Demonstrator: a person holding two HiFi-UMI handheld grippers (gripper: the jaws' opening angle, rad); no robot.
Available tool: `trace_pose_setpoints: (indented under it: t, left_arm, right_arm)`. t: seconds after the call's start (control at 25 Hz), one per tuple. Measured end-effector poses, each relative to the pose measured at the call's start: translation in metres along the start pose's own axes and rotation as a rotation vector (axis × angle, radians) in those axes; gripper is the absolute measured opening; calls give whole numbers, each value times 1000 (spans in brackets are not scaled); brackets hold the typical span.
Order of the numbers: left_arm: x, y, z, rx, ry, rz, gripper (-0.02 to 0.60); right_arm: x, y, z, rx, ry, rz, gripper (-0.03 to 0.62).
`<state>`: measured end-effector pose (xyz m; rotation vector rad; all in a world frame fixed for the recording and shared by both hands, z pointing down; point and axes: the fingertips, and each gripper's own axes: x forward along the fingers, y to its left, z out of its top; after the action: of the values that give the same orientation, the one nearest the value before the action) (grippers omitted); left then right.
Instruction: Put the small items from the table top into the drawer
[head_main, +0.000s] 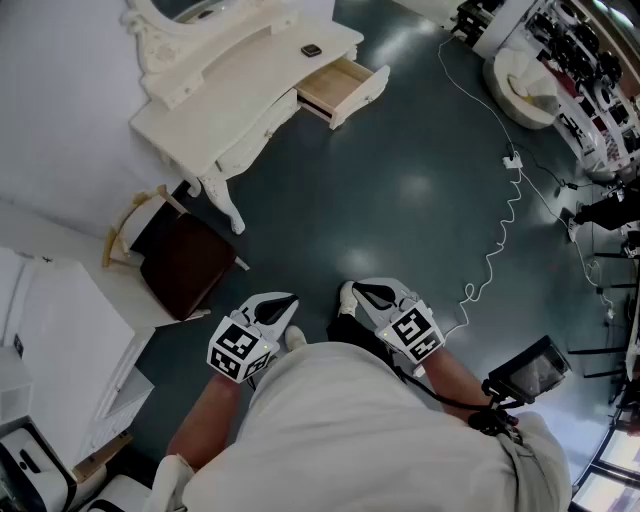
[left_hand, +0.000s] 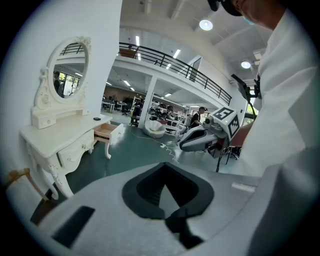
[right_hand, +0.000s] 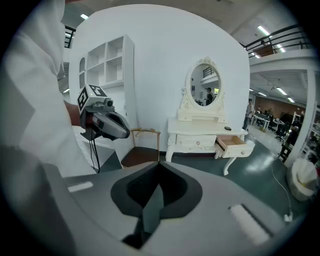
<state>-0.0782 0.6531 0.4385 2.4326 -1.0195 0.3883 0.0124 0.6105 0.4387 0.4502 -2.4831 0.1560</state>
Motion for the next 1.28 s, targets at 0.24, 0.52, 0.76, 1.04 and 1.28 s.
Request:
trace_pose_setpoints:
  t: [0.24,0.52,0.76,1.04,1.28]
  left_arm:
    - [38,-1,23,36,14,-11,2]
    - [111,20,74,35,40,13,2]
    - [185,36,131,37,30,56,2]
    - [248,70,173,5,15,107,58]
    - [281,129,202,14,25,98,81]
  right_arm:
    - [-9,-43,-12,16,-19,-16,0]
    - [-13,-131,-12,20,-54,11,0]
    - [-26,-222,-17,31,-84,30,3]
    - [-17,-299,-35,54,-64,50,118]
    - [9,-352,-32,96,-47,8,127]
